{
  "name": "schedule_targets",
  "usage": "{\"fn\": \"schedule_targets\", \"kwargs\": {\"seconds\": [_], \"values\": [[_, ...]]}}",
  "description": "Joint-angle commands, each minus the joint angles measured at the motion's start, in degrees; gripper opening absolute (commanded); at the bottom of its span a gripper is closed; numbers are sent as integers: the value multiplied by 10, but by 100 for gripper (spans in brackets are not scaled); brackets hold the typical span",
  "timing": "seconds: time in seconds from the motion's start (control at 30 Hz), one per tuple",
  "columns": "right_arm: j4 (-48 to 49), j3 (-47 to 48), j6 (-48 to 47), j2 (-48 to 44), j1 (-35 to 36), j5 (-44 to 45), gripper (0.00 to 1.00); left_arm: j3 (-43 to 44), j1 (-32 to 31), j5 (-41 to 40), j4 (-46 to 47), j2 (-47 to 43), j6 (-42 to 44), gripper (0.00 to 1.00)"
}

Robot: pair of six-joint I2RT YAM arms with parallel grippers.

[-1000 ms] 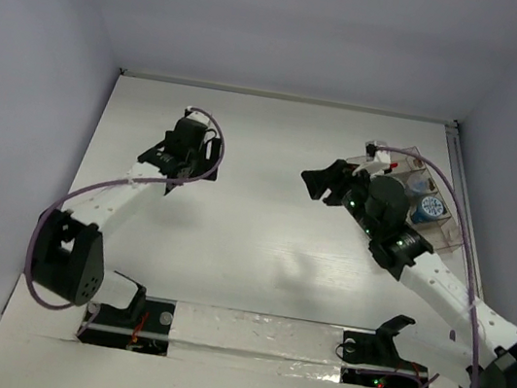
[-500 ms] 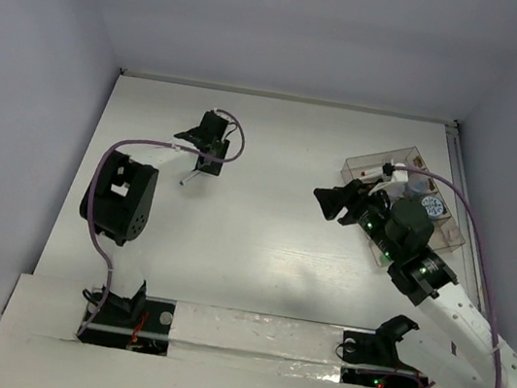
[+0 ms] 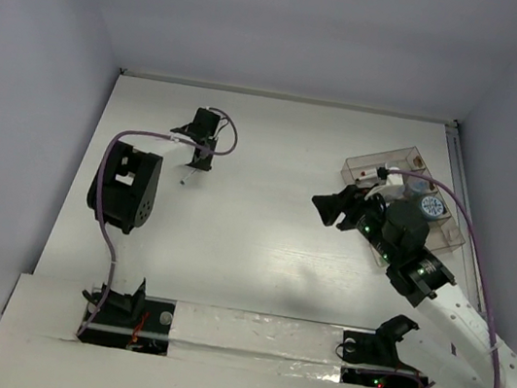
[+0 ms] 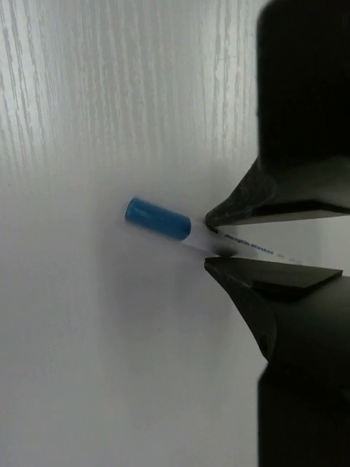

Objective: Sort the stationery into containers
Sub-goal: Pick up the pen from the center of the board, then place the pen in the storage box.

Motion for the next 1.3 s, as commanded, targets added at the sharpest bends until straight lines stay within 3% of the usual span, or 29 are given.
{"fn": "schedule_targets", "kwargs": {"seconds": [0.0,0.03,0.07,0.27,0.5,0.63,0.83,1.1,1.27], "values": [[7,-1,-13,-10,5,-1,65,4,3,17,-36,31,5,19],[6,-1,-12,-11,5,-2,65,9,3,19,-38,38,4,5],[5,-2,-12,-13,5,-1,65,12,3,21,-41,39,1,0],[-12,-1,-20,-40,5,7,65,50,-9,89,-49,14,-26,0],[-48,-11,-27,-80,5,102,66,186,-110,150,-30,-34,-63,0],[-74,-23,-17,-125,5,160,65,336,-171,176,-12,18,-78,0],[-118,-12,-17,-202,5,206,66,503,-205,219,34,128,-96,0],[-119,-14,-27,-229,5,210,66,577,-243,256,213,230,-127,0],[-110,-20,-32,-224,5,196,66,684,-268,288,272,329,-146,0]]}}
